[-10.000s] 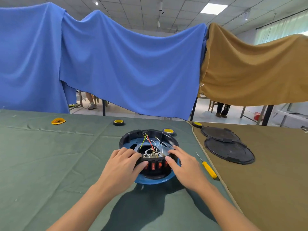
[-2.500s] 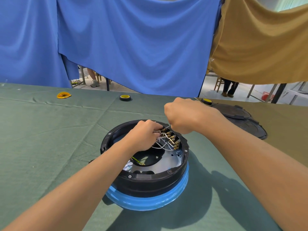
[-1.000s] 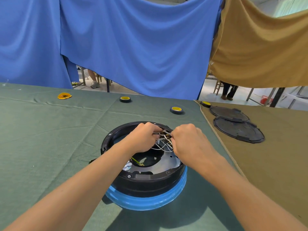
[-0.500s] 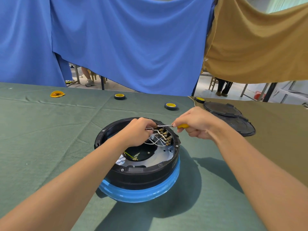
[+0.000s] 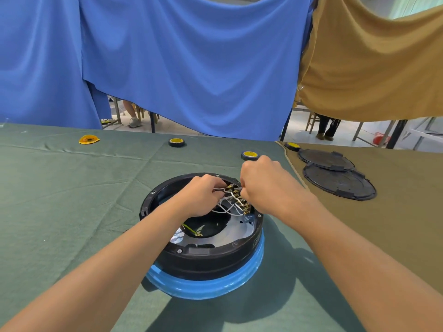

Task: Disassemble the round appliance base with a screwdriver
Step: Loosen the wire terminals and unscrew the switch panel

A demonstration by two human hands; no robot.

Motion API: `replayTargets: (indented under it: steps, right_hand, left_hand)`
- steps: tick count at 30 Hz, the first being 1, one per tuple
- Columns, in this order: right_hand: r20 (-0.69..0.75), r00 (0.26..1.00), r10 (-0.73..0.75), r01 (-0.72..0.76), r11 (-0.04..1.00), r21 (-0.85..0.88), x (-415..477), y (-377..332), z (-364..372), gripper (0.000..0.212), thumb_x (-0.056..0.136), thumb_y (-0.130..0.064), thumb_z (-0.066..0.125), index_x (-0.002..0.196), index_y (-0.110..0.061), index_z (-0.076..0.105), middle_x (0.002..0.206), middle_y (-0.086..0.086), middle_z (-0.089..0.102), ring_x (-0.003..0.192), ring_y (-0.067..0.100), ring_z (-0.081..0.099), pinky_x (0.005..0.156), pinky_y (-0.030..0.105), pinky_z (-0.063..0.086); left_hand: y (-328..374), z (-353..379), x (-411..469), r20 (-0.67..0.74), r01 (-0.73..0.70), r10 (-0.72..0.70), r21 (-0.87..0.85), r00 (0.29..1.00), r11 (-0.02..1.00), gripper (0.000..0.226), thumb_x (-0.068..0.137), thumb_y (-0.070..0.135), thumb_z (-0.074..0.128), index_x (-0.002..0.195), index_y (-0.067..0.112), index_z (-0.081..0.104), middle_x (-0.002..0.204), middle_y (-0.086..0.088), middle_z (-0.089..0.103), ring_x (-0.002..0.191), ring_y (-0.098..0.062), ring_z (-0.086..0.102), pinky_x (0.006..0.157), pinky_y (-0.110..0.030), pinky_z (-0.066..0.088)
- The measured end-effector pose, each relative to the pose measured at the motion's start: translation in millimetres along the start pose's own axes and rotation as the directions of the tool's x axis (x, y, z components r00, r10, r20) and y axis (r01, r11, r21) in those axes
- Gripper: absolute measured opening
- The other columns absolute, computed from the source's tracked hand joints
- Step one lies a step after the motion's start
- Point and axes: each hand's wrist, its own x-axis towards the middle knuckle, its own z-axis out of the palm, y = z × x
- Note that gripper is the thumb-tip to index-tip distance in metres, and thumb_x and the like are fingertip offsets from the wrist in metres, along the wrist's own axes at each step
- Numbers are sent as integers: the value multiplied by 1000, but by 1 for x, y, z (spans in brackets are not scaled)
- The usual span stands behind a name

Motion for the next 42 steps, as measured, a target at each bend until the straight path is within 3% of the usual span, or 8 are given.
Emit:
replayTargets:
  steps: [3,8,23,27,31,35,38,42]
  right_hand:
    - [-15,1000,9,-8,1000,10,-2,3,3,7,85,-11,55,81,-7,59,68,9,45,69,32,53,60,39,51]
    - [-99,994,52,-33,982,188,-14,15,0,19,81,-20,58,81,-12,75,80,11,70,77,29,60,69,41,55]
    - [-147,986,77,-55,987,150,-23,3,30,22,89,-18,49,84,-7,66,77,12,63,74,31,56,59,31,40]
    - [-56,962,266,-209,857,472,-16,17,21,16,81,-16,63,76,-13,78,69,5,71,73,17,63,62,33,54]
    - [128,940,316,-311,639,704,-9,31,17,15,77,-8,66,66,-12,76,56,4,65,34,4,39,35,18,29]
    - [281,907,312,-407,486,773,0,47,17,11,76,-4,65,68,0,73,63,15,65,42,18,24,46,26,19]
    - [294,922,252,-387,564,729,9,53,11,9,75,-8,68,70,-4,75,64,11,68,46,19,25,52,33,17]
    - [216,971,102,-204,824,528,26,54,-7,10,73,-14,68,69,-17,77,61,-2,71,40,11,39,43,21,29]
  left_hand:
    - [-1,1,1,12,7,-7,7,1000,1000,39,102,17,46,141,16,48,135,-7,58,120,-22,54,98,-33,43]
    - [-2,0,2,14,-1,1,10,1000,1000,39,102,17,46,140,17,49,132,-7,59,115,-21,56,93,-30,44]
    - [-1,-1,0,35,1,0,-37,999,999,41,101,13,46,142,22,46,134,-9,58,118,-22,56,97,-32,46]
    - [-2,-3,0,50,-1,6,-97,999,995,40,99,10,50,138,20,50,130,-8,61,112,-20,59,97,-35,49]
    - [-4,-4,2,62,5,4,-150,998,989,40,98,8,52,136,20,52,130,-8,61,99,-17,61,90,-33,51]
    - [-6,-3,5,57,-2,12,-177,998,984,37,97,9,53,133,20,54,125,-8,64,75,-7,55,79,-28,49]
    - [-6,-2,3,44,-9,16,-156,999,988,37,98,10,54,133,20,54,124,-7,64,89,-12,61,85,-30,50]
    - [-5,-3,1,20,15,-13,-89,1000,996,34,98,16,54,131,24,56,124,-1,65,111,-19,60,102,-43,45]
